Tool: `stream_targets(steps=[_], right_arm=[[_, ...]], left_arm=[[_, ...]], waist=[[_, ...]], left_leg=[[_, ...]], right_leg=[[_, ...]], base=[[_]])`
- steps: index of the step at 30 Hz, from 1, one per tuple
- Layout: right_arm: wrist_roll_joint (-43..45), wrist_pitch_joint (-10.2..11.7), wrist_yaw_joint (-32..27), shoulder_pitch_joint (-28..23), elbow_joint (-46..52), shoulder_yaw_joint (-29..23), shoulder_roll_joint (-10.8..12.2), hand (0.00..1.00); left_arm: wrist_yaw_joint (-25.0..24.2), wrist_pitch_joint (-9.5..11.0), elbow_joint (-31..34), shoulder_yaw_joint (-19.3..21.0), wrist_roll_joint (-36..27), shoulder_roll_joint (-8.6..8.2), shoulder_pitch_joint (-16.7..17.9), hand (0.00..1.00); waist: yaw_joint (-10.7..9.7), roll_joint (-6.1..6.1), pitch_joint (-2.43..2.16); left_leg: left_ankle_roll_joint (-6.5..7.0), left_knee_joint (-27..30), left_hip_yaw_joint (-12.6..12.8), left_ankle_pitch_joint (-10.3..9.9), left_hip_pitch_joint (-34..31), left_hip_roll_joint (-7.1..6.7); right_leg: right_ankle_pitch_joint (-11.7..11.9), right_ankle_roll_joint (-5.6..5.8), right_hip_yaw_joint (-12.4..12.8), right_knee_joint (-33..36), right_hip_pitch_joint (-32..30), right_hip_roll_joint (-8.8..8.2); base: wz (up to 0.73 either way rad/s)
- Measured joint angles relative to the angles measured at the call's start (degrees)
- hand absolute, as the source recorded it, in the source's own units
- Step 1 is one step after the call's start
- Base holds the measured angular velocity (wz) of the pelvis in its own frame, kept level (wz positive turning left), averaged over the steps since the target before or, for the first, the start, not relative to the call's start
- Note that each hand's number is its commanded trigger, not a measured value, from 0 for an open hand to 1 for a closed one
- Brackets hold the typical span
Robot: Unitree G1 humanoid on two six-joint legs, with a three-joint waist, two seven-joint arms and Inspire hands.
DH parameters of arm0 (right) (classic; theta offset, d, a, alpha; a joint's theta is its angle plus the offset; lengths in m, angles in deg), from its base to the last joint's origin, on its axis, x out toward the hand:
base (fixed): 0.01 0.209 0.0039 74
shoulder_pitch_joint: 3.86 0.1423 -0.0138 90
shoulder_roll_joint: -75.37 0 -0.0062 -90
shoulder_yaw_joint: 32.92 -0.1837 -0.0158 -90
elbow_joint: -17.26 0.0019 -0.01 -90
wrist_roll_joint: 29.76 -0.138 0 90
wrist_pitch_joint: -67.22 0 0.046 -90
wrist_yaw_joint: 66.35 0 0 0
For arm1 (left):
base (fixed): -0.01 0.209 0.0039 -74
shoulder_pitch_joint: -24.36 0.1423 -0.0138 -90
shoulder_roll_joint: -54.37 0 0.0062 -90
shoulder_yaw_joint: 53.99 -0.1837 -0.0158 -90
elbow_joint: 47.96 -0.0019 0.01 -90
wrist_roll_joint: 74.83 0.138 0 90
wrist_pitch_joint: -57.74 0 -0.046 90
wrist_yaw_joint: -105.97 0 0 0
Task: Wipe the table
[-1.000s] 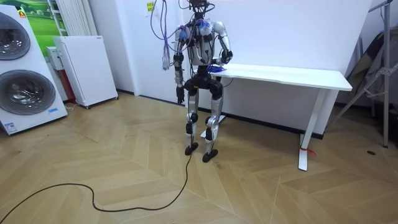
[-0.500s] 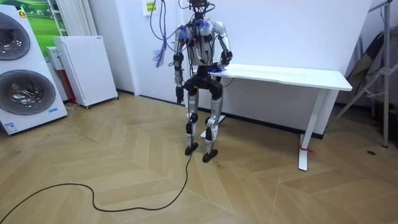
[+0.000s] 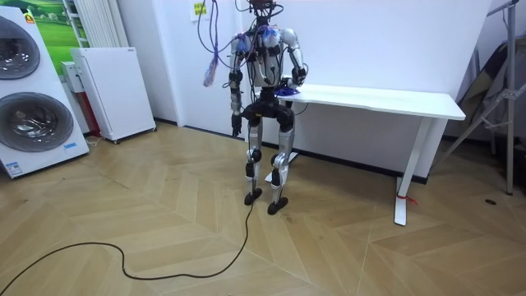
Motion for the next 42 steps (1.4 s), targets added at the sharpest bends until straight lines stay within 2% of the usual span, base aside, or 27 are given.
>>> stream_targets(steps=[4, 18, 23, 29, 32, 35, 38, 39, 42], right_arm=[[-0.9, 1.08, -0.83, -0.12, 0.57, -0.09, 0.01, 1.0], [-2.73, 1.29, 0.88, -1.43, 0.9, -2.32, 0.54, 1.0], [-3.85, 1.28, 0.5, -1.42, 0.18, -3.04, 0.6, 1.0], [-9.86, 1.75, -0.73, -0.87, -3.05, -3.22, 0.71, 1.0], [-16.48, 1.9, 0.24, 2.32, -7.38, -3.81, 0.91, 1.0], [-22.49, 1.87, 1.19, 6.35, -12.72, -6.63, 0.89, 1.0], [-25.5, 1.61, 1.16, 10.54, -20.56, -13.11, 0.69, 1.0], [-26.27, 1.08, 0.74, 11.8, -23.35, -15.76, 0.25, 1.0], [-29.4, 1.46, -0.33, 13.13, -29.17, -20.83, -1.97, 1.0]], left_arm=[[0.6, -0.01, 0.11, 0.19, -0.01, 0.0, 0.0, 0.0], [-0.8, -0.11, 2.69, 3.48, 0.16, 0.02, 1.92, 0.0], [-0.99, -1.12, 2.91, 3.64, 1.08, 0.02, 1.96, 0.0], [-1.04, -2.53, 2.9, 4.41, 1.24, -0.63, 3.48, 0.0], [-1.21, -3.26, 3.02, 4.54, 1.25, -1.13, 3.77, 0.0], [-1.75, -3.42, 4.52, 5.22, 1.29, -1.54, 5.27, 0.0], [-2.19, -3.73, 5.29, 6.22, 1.2, -1.28, 6.62, 0.0], [-2.19, -3.78, 5.95, 6.26, 1.17, -0.83, 7.52, 0.0], [-2.17, -3.73, 6.73, 7.59, 1.22, 0.0, 9.79, 0.0]], waist=[[-0.88, 0.04, 0.02], [-1.3, 0.15, 0.01], [-1.57, 0.16, 0.0], [-1.23, 0.4, -0.04], [-1.16, 0.67, -0.01], [-0.89, 0.88, 0.05], [-1.39, 0.84, 0.12], [-1.37, 0.72, 0.07], [-1.37, 0.24, 0.0]], left_leg=[[0.0, 0.2, 0.01, 0.0, -0.03, -0.05], [0.0, 0.37, 0.14, 0.0, 0.5, -0.03], [0.01, 0.3, 0.11, -0.01, -0.06, -0.02], [0.08, 0.42, 0.03, 0.04, 0.47, -0.15], [0.18, 0.45, 0.03, 0.09, 0.38, -0.2], [0.51, 0.28, -0.05, 0.45, 0.59, -0.46], [0.86, 0.3, -0.68, 0.82, 0.8, -0.94], [0.91, 0.34, -0.71, 0.86, 0.8, -1.05], [1.04, 0.29, -0.71, 0.94, 0.87, -1.26]], right_leg=[[0.03, 0.04, 0.02, 0.01, 0.23, 0.0], [0.04, 0.07, -0.46, 0.07, 1.15, -0.04], [0.06, 0.11, -1.83, 0.2, 1.12, -0.17], [0.08, 0.15, -1.71, 0.13, 1.71, -0.3], [0.16, 0.29, -1.59, 0.15, 1.65, -0.38], [0.19, 0.38, -1.61, 0.27, 1.72, -0.67], [0.21, 0.71, -3.25, 0.29, 2.43, -1.18], [0.24, 0.83, -3.35, 0.33, 2.51, -1.31], [0.35, 1.1, -3.42, 0.26, 2.58, -1.51]], base=[[0.04], [0.02], [0.11], [0.01], [0.0], [0.0], [0.2], [0.16], [0.08]])
